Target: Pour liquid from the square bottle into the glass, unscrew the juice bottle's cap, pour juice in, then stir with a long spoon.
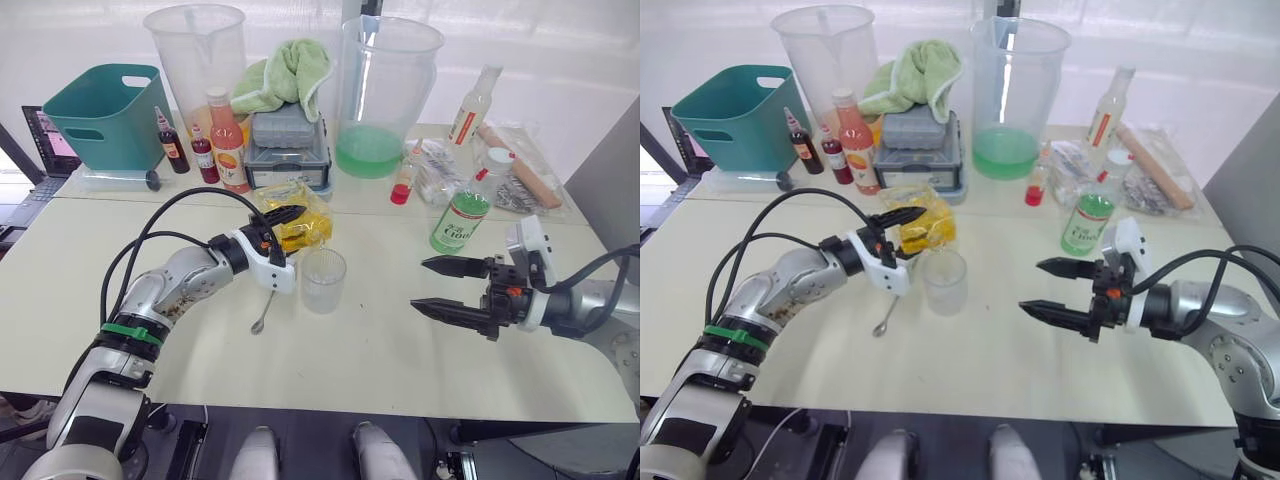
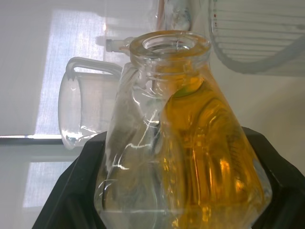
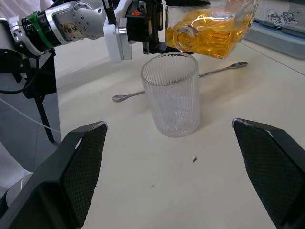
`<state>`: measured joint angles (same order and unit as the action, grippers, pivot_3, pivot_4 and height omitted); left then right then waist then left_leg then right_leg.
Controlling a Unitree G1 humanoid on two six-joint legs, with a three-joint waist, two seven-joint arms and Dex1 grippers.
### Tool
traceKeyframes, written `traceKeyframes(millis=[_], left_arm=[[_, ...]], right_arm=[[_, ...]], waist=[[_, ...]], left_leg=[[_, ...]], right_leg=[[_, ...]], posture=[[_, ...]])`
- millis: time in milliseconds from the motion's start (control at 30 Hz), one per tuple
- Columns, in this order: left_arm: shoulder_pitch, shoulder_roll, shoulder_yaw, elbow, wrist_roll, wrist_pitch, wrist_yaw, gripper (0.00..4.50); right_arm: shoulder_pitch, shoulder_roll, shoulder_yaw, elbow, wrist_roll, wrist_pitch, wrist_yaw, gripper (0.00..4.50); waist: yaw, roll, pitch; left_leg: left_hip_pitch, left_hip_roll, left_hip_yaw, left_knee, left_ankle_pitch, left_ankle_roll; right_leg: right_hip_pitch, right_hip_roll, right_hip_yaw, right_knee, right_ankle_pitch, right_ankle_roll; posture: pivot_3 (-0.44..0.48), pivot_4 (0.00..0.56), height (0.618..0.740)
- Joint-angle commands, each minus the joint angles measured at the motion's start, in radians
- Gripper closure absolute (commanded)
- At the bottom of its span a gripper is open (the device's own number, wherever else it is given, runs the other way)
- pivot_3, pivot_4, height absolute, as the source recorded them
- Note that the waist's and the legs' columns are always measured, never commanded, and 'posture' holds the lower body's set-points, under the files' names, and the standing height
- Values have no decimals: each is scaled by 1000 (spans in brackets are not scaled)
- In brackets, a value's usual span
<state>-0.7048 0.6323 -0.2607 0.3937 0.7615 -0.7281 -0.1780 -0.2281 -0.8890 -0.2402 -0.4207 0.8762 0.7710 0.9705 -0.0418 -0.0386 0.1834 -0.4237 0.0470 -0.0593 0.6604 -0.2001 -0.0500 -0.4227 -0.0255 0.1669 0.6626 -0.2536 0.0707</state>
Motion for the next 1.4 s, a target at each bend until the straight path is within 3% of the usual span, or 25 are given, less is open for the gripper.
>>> traceKeyframes(millis=[33, 1400], left_arm=[[-72, 14, 29, -57, -2, -31, 86, 1700], [-96, 32, 4, -61, 51, -68, 141, 1700]], right_arm=[[-24, 4, -8, -6, 3, -11, -3, 40], [-32, 20, 11, 5, -24, -21, -11, 40]], waist=[[0, 0, 0], [0, 0, 0]], left_leg=[[0, 0, 0, 0, 0, 0], [0, 0, 0, 0, 0, 0]], right_leg=[[0, 0, 0, 0, 0, 0], [0, 0, 0, 0, 0, 0]], posture=[[0, 150, 728], [0, 150, 728]])
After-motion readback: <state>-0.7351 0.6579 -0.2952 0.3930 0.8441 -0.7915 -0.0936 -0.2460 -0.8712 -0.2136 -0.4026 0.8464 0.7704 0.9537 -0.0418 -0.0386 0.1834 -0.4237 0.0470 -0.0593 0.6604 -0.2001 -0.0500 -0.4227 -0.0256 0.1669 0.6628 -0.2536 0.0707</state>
